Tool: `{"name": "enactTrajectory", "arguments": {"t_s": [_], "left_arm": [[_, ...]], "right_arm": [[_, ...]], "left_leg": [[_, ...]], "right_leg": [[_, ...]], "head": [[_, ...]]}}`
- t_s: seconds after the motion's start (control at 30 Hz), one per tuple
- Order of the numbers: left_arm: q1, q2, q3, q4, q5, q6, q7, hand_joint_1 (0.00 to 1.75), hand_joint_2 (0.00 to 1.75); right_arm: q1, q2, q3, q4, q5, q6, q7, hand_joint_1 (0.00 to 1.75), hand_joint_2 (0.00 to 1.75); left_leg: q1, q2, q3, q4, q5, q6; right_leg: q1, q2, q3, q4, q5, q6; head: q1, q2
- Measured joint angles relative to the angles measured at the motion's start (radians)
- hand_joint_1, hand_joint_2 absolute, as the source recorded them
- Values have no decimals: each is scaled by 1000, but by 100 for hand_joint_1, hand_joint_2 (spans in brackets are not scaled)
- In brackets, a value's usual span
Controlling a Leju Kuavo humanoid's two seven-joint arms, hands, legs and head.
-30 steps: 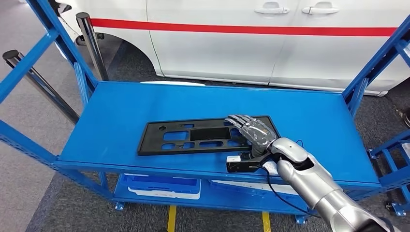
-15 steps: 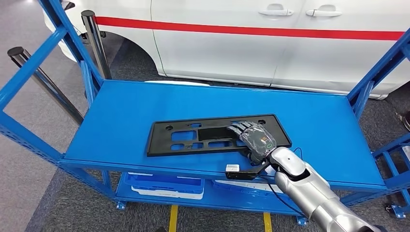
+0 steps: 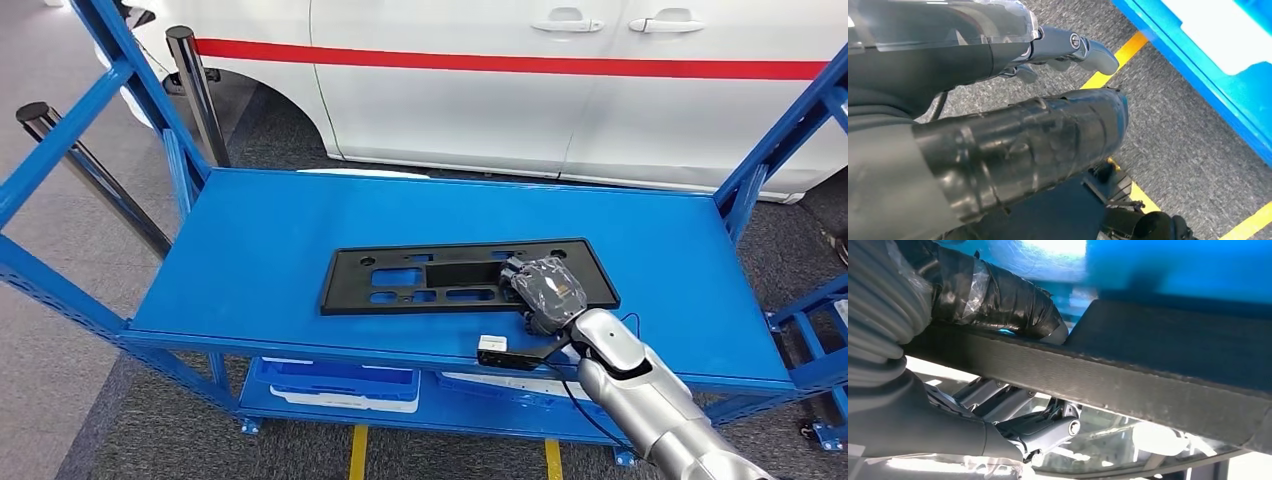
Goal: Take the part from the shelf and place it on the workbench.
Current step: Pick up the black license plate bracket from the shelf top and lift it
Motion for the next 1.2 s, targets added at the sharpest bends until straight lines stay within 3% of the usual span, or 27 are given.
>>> {"name": "enactTrajectory", "arguments": {"t_s": [0.1, 0.17, 0.27, 0.3, 0.33, 0.37, 0.4, 0.47, 0.5, 0.57, 0.67, 0.73, 0.8, 0.83, 0.87, 0.9, 0.97, 1.03, 1.1, 1.17, 1.2], "left_arm": [[2, 0, 2, 0, 1, 1, 0, 0, 0], [1, 0, 3, 0, 2, 3, -1, 0, 0], [2, 0, 8, 0, 8, 9, -4, 0, 0], [3, 0, 11, 0, 11, 12, -5, 0, 0], [6, 0, 15, 0, 15, 15, -6, 0, 0], [9, 0, 20, 0, 19, 20, -7, 0, 0], [12, 0, 24, 0, 23, 23, -9, 0, 0], [16, -1, 31, 0, 28, 28, -12, 0, 0], [16, -1, 34, 0, 31, 29, -14, 0, 0], [17, -2, 42, 0, 38, 32, -19, 0, 0], [22, -3, 54, 0, 41, 37, -24, 0, 0], [24, -3, 57, 0, 42, 39, -25, 0, 0], [25, -3, 59, 0, 42, 39, -25, 0, 0], [26, -3, 61, 0, 42, 39, -25, 0, 0], [27, -3, 63, 0, 43, 38, -26, 0, 0], [28, -3, 66, 0, 44, 37, -28, 0, 0], [28, -2, 72, 0, 49, 33, -34, 0, 0], [27, -3, 79, 0, 57, 27, -44, 0, 87], [31, -3, 86, 0, 62, 21, -54, 0, 175], [34, -2, 93, 0, 65, 13, -65, 0, 175], [35, -2, 96, 0, 66, 10, -71, 0, 175]], "right_arm": [[31, -2, -26, -20, 26, -42, 7, 175, 175], [56, -5, -42, -45, 65, -81, 25, 175, 175], [117, -8, -73, -122, 160, -183, 73, 175, 175], [147, -6, -86, -159, 196, -218, 91, 175, 175], [183, -2, -99, -204, 234, -250, 109, 175, 175], [223, 4, -113, -256, 271, -274, 126, 175, 175], [264, 13, -127, -312, 305, -291, 139, 175, 175], [333, 37, -149, -418, 366, -307, 155, 175, 175], [363, 53, -159, -466, 397, -311, 159, 175, 175], [429, 91, -180, -555, 464, -316, 161, 175, 175], [513, 143, -206, -659, 538, -319, 158, 175, 175], [541, 166, -213, -699, 550, -320, 158, 175, 175], [559, 181, -219, -725, 553, -320, 158, 175, 175], [568, 186, -221, -734, 555, -320, 157, 175, 175], [577, 191, -223, -742, 557, -320, 155, 175, 175], [586, 196, -224, -748, 560, -320, 152, 175, 175], [604, 210, -227, -762, 571, -320, 146, 175, 175], [623, 227, -228, -775, 582, -320, 149, 175, 175], [642, 241, -228, -785, 586, -320, 156, 175, 175], [655, 251, -228, -792, 585, -320, 163, 175, 175], [660, 254, -228, -794, 584, -320, 165, 175, 175]], "left_leg": [[-5, -1, 9, -25, 3, 18], [-5, 0, 11, -31, 9, 33], [-6, 1, 11, -35, 11, 46], [-8, 0, 11, -35, 10, 48], [-9, -2, 12, -34, 9, 49], [-11, -4, 14, -34, 7, 50], [-12, -6, 17, -34, 4, 49], [-15, -8, 22, -32, -3, 45], [-16, -7, 23, -31, -5, 41], [-18, -7, 22, -31, -9, 33], [-16, -5, 19, -16, -28, 17], [-13, -2, -16, 69, -82, 9], [-9, -1, -76, 200, -140, 2], [-8, -1, -95, 242, -149, -1], [-6, -1, -98, 246, -138, -3], [-4, 0, -81, 210, -110, -4], [-2, 1, -13, 72, -46, -3], [-4, 0, 30, -18, -20, 3], [-7, -1, 33, -29, -21, 11], [-4, 0, 35, -37, -14, 24], [-3, 1, 37, -41, -11, 30]], "right_leg": [[2, 1, -3, -2, 3, 19], [-3, 3, -13, 20, -15, 28], [-5, 3, -88, 187, -106, 34], [-5, 3, -116, 247, -127, 35], [-5, 3, -131, 277, -130, 34], [-4, 3, -127, 270, -114, 31], [-3, 3, -106, 223, -82, 26], [3, 3, -43, 88, -21, 15], [6, 3, -21, 39, -7, 10], [13, 3, -6, 9, -10, 4], [7, 3, 0, -2, -8, -10], [4, 2, 4, -8, -7, -20], [5, 2, 4, -7, -8, -24], [5, 2, 5, -6, -8, -24], [5, 3, 5, -6, -9, -24], [4, 4, 6, -4, -9, -23], [5, 6, 7, 0, -13, -18], [8, 7, 6, 4, -16, -10], [10, 7, 5, 4, -14, 0], [7, 7, 1, 13, -24, 9], [6, 7, -10, 39, -43, 14]], "head": [[1, 0], [1, 0], [1, 0], [1, 0], [1, 0], [1, 0], [1, 0], [1, 0], [1, 0], [1, 0], [0, 0], [0, 0], [0, 0], [0, 0], [0, 0], [0, 0], [0, 0], [0, 0], [0, 0], [0, 0], [0, 0]]}}
